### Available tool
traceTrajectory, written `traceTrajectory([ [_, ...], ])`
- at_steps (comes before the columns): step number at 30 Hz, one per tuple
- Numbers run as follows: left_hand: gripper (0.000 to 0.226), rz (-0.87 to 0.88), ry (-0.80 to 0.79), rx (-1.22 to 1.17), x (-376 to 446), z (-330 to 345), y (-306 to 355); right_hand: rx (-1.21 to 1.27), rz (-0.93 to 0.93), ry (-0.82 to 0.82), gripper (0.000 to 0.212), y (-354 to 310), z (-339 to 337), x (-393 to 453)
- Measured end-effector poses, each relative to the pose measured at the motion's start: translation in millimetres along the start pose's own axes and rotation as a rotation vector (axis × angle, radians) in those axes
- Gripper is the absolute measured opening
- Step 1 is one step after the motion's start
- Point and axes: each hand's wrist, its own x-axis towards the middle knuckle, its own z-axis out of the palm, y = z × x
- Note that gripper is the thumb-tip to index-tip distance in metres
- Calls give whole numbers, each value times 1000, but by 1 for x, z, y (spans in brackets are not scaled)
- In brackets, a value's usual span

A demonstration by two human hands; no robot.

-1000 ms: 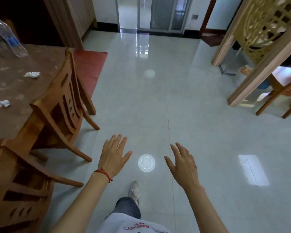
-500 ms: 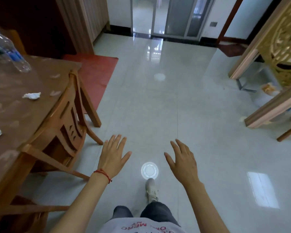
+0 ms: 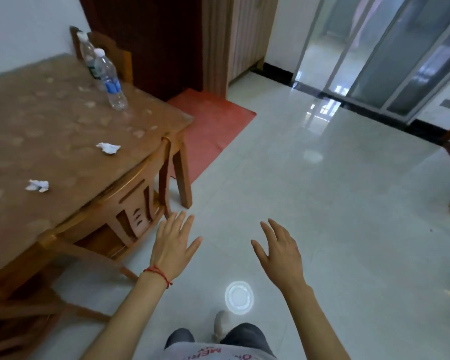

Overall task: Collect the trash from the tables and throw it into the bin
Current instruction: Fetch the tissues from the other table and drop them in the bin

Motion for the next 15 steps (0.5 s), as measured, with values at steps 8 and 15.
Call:
traceTrajectory([
  [8,61,-296,145,-19,-8,-22,-36,16,-318,-108,72,-50,13,80],
  [15,70,-495,235,-4,-27,-53,-92,54,-570,-154,55,-135,36,117],
])
